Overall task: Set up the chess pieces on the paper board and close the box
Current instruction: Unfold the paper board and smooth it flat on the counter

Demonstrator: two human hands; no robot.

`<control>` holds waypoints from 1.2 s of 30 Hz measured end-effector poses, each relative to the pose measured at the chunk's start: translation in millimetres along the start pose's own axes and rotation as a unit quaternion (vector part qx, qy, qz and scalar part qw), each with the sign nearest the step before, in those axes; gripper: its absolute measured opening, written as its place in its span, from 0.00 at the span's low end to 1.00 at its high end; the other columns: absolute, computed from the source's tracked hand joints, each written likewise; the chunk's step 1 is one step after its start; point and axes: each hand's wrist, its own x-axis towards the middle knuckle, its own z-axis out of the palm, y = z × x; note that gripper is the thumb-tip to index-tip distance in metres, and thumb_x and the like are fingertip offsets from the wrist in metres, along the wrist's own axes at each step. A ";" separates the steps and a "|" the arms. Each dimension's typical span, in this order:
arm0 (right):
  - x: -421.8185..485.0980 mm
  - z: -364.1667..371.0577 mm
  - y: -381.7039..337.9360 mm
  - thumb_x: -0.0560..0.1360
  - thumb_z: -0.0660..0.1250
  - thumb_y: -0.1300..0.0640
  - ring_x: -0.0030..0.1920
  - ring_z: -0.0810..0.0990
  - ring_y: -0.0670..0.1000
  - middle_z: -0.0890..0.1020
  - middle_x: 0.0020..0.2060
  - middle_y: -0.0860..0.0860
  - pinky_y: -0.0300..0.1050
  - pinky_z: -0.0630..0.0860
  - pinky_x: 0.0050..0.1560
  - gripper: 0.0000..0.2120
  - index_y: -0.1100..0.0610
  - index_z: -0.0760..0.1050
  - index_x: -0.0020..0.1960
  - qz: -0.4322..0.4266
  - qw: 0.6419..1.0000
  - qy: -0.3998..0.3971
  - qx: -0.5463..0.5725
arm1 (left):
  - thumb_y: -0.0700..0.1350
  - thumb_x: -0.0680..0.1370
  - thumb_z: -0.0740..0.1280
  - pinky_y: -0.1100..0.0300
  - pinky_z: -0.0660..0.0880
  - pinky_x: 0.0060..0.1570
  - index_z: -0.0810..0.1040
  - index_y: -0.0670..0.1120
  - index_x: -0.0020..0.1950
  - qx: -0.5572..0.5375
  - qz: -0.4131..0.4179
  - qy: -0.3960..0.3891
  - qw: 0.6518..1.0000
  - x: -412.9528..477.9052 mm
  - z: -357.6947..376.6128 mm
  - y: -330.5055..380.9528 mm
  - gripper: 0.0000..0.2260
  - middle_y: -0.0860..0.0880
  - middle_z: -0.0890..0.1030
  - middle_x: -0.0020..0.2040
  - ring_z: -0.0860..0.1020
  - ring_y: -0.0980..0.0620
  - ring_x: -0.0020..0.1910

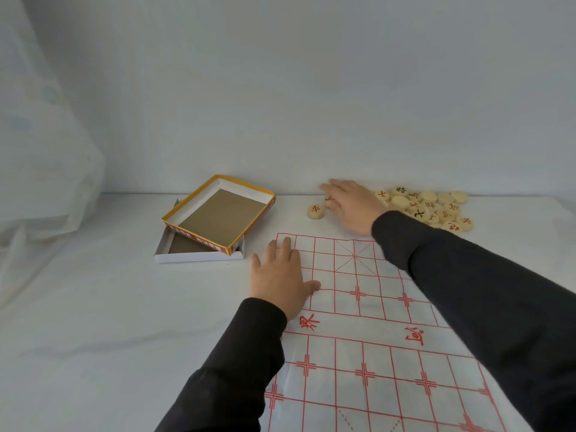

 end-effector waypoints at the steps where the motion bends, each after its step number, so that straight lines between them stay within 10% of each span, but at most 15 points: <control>1: 8.5 0.5 -15.2 0.83 0.50 0.53 0.73 0.59 0.57 0.62 0.74 0.55 0.50 0.57 0.71 0.21 0.54 0.59 0.74 -0.012 1.000 -0.003 0.005 | 0.63 0.76 0.57 0.43 0.52 0.72 0.52 0.47 0.76 -0.002 0.002 -0.009 1.000 0.6 0.7 -0.4 0.34 0.48 0.50 0.77 0.49 0.46 0.75; 6: 29.0 23.5 -44.3 0.81 0.52 0.58 0.58 0.75 0.59 0.77 0.58 0.56 0.52 0.74 0.54 0.17 0.54 0.71 0.66 -0.043 0.994 -0.043 -0.091 | 0.64 0.77 0.55 0.42 0.51 0.72 0.47 0.50 0.77 0.014 0.006 -0.035 0.999 2.5 3.5 -2.8 0.34 0.49 0.48 0.77 0.47 0.45 0.76; 13: -7.3 25.0 25.7 0.80 0.52 0.67 0.73 0.60 0.54 0.61 0.74 0.55 0.46 0.57 0.71 0.25 0.53 0.58 0.75 -0.033 0.992 -0.027 -0.117 | 0.64 0.77 0.52 0.42 0.51 0.72 0.46 0.51 0.77 0.016 0.003 -0.033 0.999 -0.1 5.3 -4.2 0.33 0.50 0.47 0.78 0.46 0.46 0.76; 25: -46.9 8.6 93.9 0.79 0.54 0.68 0.76 0.53 0.53 0.51 0.77 0.52 0.45 0.54 0.73 0.31 0.51 0.49 0.77 0.019 0.981 -0.090 -0.172 | 0.64 0.78 0.49 0.45 0.48 0.73 0.48 0.46 0.76 0.045 -0.041 -0.005 0.998 1.6 7.7 -2.9 0.33 0.47 0.48 0.77 0.45 0.43 0.76; 36: -89.4 -6.0 -8.6 0.81 0.50 0.54 0.73 0.60 0.55 0.62 0.73 0.55 0.56 0.55 0.73 0.21 0.56 0.59 0.74 0.102 0.992 -0.055 -0.041 | 0.61 0.80 0.48 0.45 0.48 0.73 0.50 0.46 0.76 0.057 -0.041 0.019 0.997 12.4 8.1 2.7 0.29 0.46 0.50 0.77 0.46 0.43 0.76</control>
